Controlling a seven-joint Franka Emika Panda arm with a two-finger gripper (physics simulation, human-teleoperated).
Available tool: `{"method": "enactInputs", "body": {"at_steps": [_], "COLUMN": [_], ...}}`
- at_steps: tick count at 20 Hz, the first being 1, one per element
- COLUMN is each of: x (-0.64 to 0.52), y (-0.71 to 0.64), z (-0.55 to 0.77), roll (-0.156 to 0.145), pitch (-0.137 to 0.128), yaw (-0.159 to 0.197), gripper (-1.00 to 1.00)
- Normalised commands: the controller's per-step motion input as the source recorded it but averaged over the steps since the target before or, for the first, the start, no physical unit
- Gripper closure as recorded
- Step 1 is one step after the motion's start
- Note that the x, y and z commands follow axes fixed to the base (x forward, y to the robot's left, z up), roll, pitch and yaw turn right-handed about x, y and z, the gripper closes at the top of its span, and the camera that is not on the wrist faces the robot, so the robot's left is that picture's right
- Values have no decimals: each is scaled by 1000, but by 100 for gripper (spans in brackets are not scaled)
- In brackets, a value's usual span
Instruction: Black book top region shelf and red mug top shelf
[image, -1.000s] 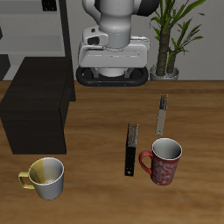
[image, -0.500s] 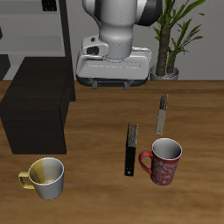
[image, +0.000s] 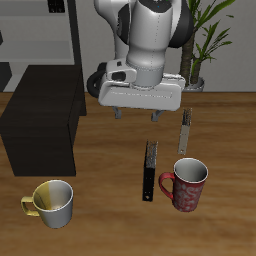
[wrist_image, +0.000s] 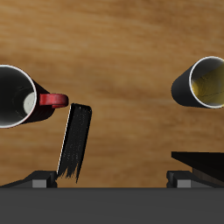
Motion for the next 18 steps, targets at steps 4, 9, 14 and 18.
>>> {"method": "enactInputs", "body": {"at_steps": [4, 9, 14, 18], "x": [133, 185, 68, 20], "y": [95, 215, 236, 191], "z": [-90, -206, -259, -230], "roll": [-24, 18, 9, 43], "pitch": [-20, 11, 6, -5], "yaw": [10, 29, 16, -13], "gripper": [-100, -100, -100, -100]}}
